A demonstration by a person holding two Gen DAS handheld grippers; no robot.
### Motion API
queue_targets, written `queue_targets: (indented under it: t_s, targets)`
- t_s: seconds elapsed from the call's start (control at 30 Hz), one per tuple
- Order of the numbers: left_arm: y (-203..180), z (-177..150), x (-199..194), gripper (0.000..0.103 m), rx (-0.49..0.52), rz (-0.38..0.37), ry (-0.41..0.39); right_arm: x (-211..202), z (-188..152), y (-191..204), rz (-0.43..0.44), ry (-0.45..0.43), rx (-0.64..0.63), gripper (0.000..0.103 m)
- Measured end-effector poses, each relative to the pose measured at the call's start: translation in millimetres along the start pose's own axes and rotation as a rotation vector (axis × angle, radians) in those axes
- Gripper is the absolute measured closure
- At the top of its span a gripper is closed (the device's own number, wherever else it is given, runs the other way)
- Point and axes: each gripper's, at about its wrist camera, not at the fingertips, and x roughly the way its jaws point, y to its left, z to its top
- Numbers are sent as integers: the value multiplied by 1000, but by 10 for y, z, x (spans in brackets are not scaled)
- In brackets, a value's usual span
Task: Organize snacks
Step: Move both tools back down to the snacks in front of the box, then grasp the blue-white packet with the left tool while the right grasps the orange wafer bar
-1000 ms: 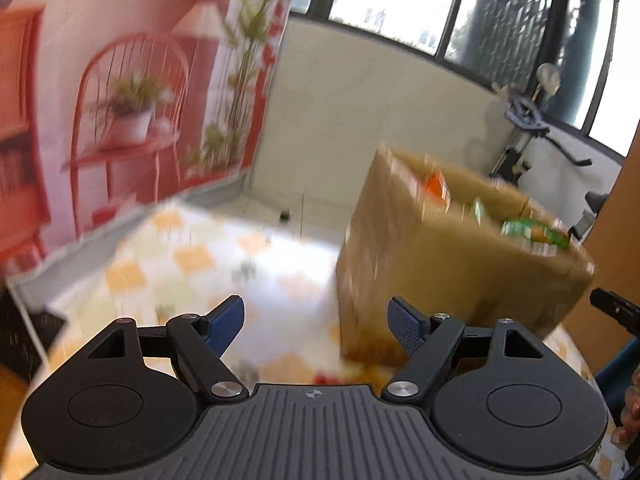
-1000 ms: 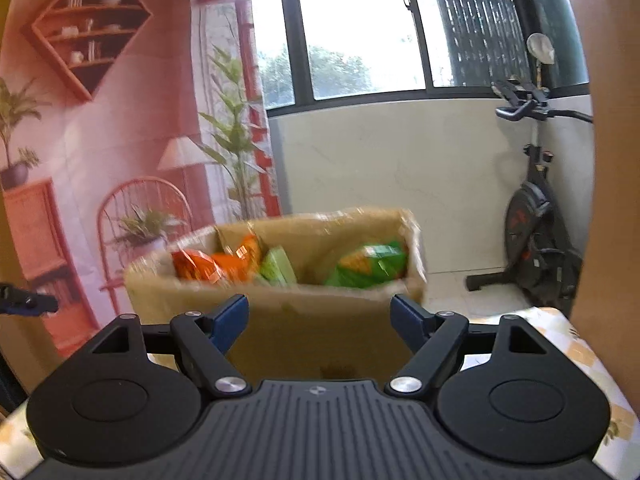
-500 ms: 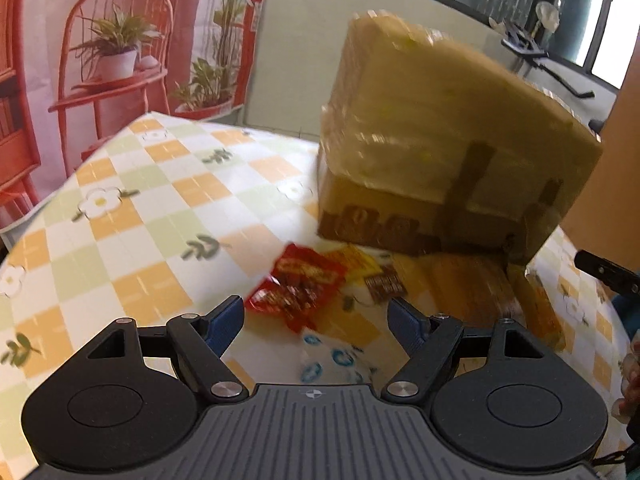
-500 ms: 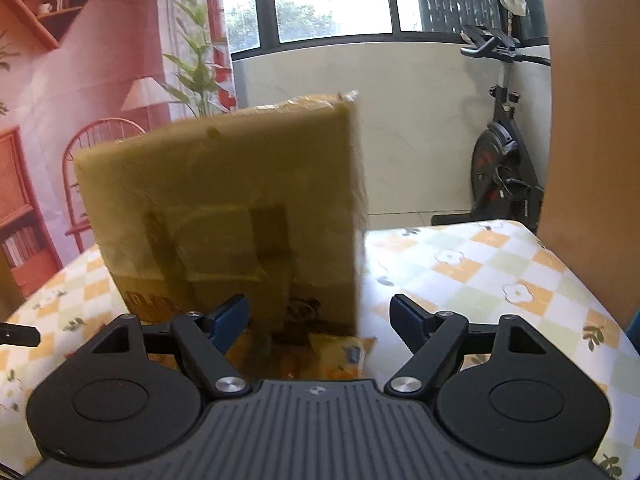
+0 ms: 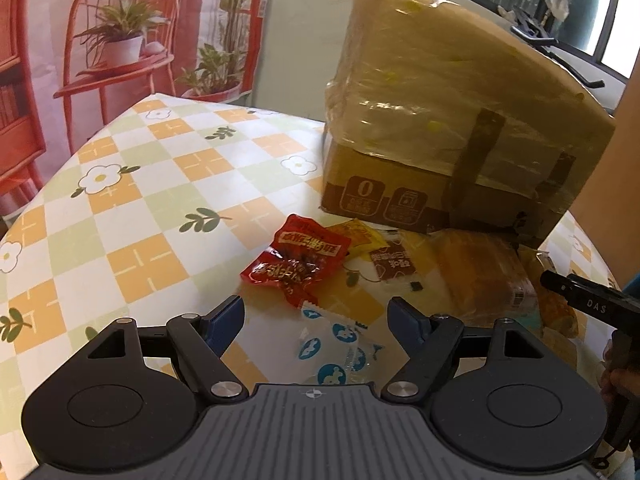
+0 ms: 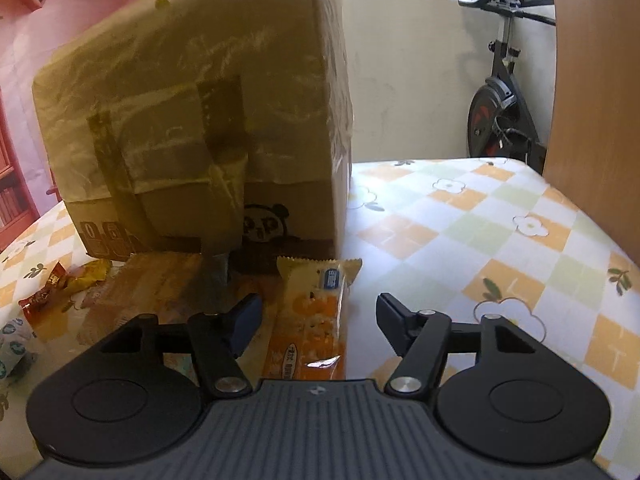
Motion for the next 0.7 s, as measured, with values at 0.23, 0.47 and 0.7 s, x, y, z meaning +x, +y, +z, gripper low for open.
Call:
queue_targets:
  t_s: [0.23,0.47,0.7]
  targets:
    - [-17,-4,53,22,1,5,15,64,-9,-43,3,20,11,41]
    - [-40,-26,104,22,7,9,33,119,-39,-24,38,44,-10,53]
    - [-78,-74,145,22,10,14,48,130,-63,2,42,45,-20,55]
